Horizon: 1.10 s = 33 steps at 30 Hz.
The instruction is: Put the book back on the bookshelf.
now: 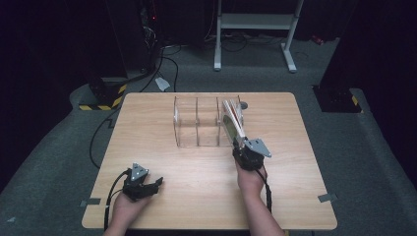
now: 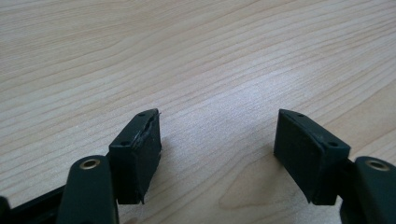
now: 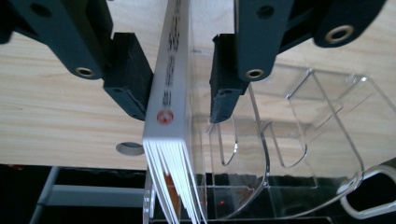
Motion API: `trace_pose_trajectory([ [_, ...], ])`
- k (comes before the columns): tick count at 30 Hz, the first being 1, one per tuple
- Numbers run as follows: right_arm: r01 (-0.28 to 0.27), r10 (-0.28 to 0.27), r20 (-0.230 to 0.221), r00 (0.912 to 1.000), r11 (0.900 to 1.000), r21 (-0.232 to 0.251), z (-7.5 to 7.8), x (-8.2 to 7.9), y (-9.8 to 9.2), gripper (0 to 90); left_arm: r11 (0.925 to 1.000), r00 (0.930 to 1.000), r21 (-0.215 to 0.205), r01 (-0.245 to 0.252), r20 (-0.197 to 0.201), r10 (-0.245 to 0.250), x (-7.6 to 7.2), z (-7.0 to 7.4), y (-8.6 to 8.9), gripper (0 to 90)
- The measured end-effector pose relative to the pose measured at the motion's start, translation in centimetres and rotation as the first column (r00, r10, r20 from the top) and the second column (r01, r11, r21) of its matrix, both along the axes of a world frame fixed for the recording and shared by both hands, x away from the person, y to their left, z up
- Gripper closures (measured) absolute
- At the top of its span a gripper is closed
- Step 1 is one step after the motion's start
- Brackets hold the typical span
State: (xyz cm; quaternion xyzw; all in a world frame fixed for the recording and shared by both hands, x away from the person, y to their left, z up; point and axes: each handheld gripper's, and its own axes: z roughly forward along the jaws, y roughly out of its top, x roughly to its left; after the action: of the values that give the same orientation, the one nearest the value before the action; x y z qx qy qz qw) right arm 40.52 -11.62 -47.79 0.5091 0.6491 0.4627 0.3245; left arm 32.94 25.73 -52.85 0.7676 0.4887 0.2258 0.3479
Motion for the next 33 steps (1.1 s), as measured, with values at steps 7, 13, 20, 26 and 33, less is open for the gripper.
trace_pose_trajectory([
  [7,-0.011,0.011,-0.011,0.9999,1.0,-0.019,-0.7,-0.7,-0.7,70.7,1.0,1.0,0.0,0.0,0.0,0.0,0.0,0.0,0.0,31.9],
  [13,-0.008,0.008,-0.017,0.9998,1.0,0.006,-0.8,-1.1,-0.4,72.3,1.0,1.0,0.0,0.0,0.0,0.0,0.0,0.0,0.0,31.8],
  [20,0.005,-0.004,-0.021,0.9998,0.999,0.051,-1.1,-1.4,-0.1,73.1,1.0,1.0,0.0,0.0,0.001,0.0,0.0,0.0,0.0,31.9],
  [26,0.019,-0.017,-0.025,0.9995,0.998,0.067,-1.1,-1.3,0.2,73.3,1.0,1.0,0.001,0.0,0.001,0.0,0.0,0.0,0.0,31.9],
  [33,0.03,-0.028,-0.035,0.999,0.996,0.08,-1.0,-1.0,0.6,73.5,1.0,1.0,0.0,0.0,0.001,0.0,0.0,0.0,0.0,31.9],
])
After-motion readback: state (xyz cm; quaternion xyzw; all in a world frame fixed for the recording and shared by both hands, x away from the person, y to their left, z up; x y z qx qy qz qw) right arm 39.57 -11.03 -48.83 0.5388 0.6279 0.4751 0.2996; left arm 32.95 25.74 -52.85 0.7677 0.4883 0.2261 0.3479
